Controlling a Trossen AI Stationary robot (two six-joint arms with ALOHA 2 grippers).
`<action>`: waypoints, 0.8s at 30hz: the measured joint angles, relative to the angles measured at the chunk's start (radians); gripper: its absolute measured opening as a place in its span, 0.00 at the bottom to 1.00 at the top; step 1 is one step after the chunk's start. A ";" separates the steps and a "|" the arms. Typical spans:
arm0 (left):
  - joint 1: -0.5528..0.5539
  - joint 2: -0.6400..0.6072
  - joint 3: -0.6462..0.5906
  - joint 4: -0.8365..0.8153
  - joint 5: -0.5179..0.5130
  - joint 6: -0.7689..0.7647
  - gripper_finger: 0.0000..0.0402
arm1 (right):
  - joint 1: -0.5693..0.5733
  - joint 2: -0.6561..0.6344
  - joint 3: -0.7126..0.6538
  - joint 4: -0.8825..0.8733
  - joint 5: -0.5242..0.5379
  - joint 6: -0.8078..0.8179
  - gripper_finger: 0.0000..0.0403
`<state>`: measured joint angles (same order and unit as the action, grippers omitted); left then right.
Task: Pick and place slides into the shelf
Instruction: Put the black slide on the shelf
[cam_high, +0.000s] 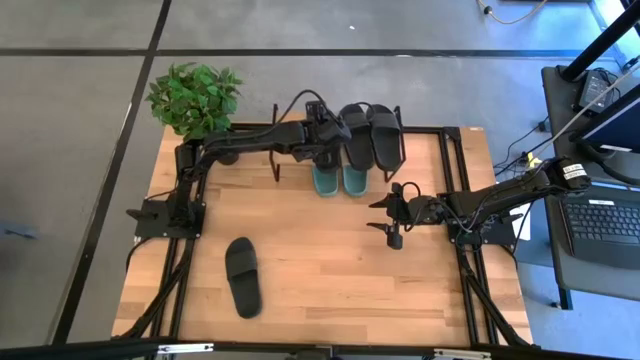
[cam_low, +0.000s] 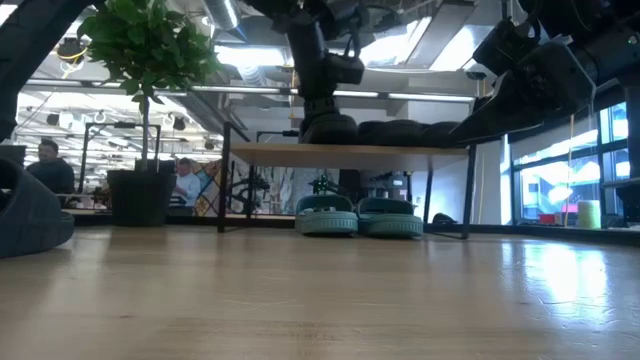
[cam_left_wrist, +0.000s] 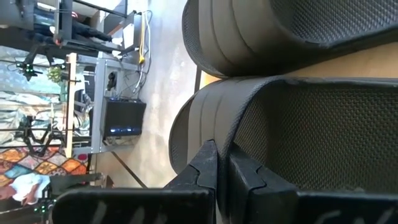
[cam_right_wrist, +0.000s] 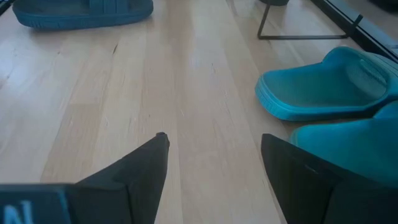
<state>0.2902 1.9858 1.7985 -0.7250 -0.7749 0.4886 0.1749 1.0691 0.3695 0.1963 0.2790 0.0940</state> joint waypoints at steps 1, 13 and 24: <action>-0.003 0.000 0.000 0.000 0.000 -0.002 0.00 | 0.000 0.000 0.000 0.000 0.000 0.000 0.64; -0.002 0.000 0.000 0.009 -0.003 -0.008 0.12 | 0.000 0.000 0.000 0.000 0.000 0.002 0.64; -0.003 0.000 0.000 0.010 -0.009 0.001 0.19 | 0.000 0.000 0.000 -0.006 -0.001 0.002 0.64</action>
<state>0.2867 1.9862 1.7985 -0.7151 -0.7837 0.4893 0.1750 1.0691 0.3695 0.1900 0.2779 0.0961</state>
